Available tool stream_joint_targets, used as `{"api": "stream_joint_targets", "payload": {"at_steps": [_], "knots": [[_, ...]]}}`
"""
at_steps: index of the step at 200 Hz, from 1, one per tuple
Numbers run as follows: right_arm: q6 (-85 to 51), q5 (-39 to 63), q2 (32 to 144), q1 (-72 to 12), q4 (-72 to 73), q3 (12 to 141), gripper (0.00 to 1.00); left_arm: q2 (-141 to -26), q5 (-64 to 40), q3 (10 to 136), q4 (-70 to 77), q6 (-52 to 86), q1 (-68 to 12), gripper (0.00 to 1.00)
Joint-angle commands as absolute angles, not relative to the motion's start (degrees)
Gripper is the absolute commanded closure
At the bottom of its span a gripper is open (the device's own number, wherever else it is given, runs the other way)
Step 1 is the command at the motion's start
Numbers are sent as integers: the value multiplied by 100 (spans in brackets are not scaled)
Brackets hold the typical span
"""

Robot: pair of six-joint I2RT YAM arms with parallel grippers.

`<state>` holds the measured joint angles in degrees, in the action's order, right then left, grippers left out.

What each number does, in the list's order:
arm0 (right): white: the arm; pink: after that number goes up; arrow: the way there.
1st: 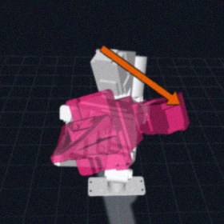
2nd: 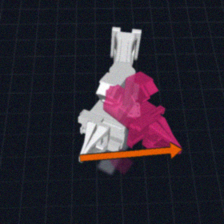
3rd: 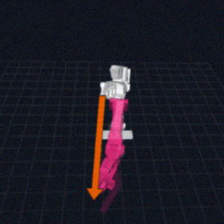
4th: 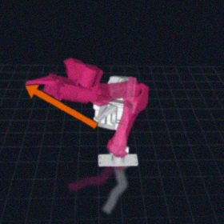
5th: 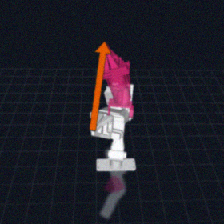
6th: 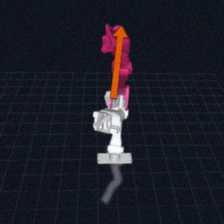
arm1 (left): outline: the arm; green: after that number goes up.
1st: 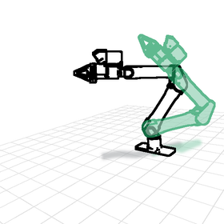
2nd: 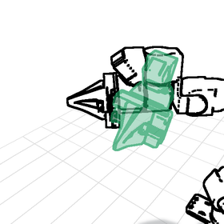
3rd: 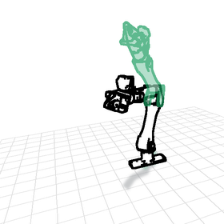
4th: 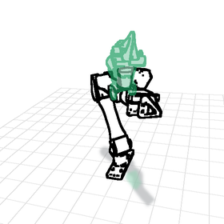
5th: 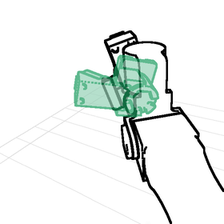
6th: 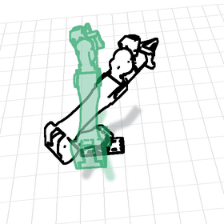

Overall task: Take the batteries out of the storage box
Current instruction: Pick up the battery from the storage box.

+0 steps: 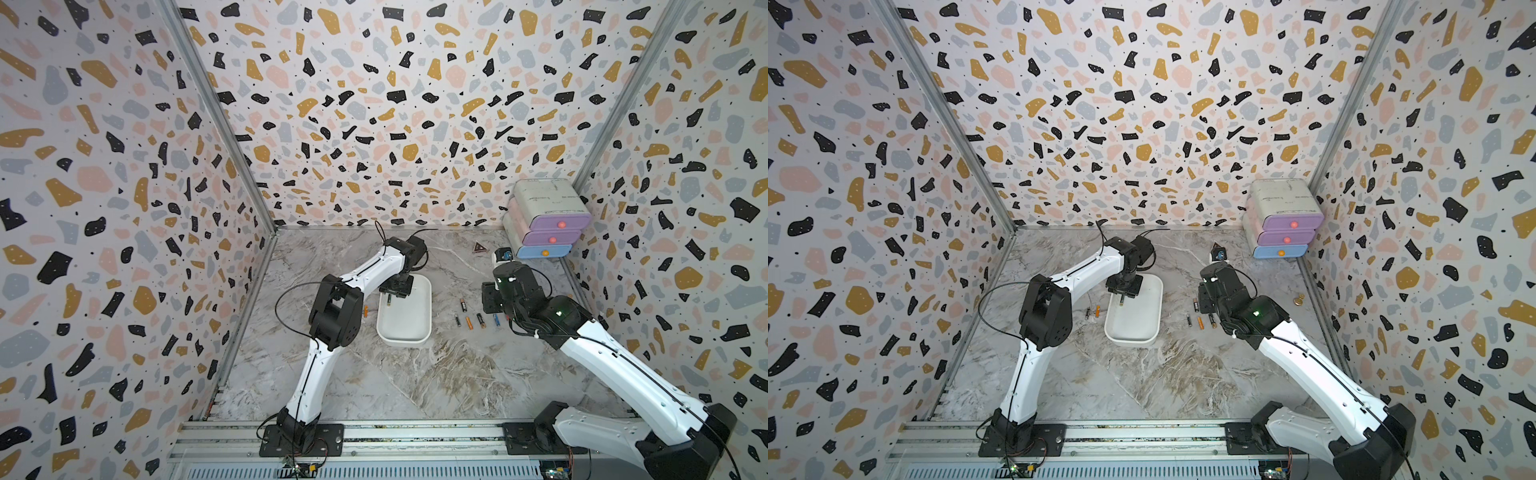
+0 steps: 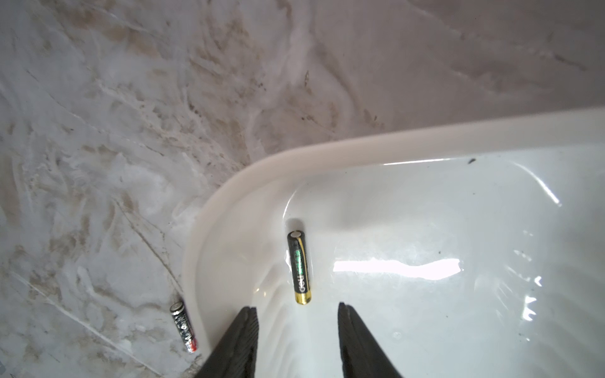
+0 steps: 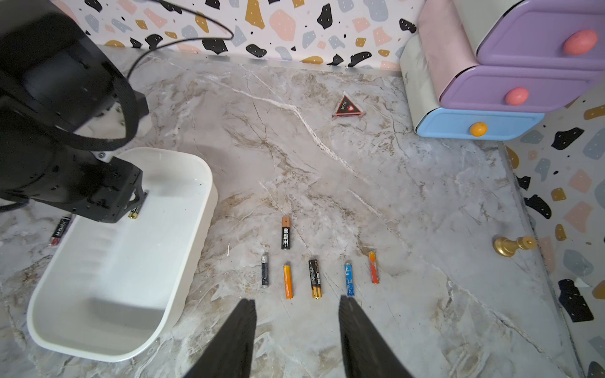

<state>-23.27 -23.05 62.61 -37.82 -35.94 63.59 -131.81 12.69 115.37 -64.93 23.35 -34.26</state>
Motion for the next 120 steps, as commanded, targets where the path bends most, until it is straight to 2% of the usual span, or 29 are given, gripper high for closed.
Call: {"api": "stream_joint_targets", "payload": {"at_steps": [1, 120], "knots": [[-2141, -2515, 5959, -3779, -3451, 6275, 54, -13320, 1143, 11392, -6334, 2434, -3454, 56], [-1730, -2758, 5025, -3779, -3313, 5884, 58, -13607, 858, 11050, -5843, 2493, -3420, 57]]}}
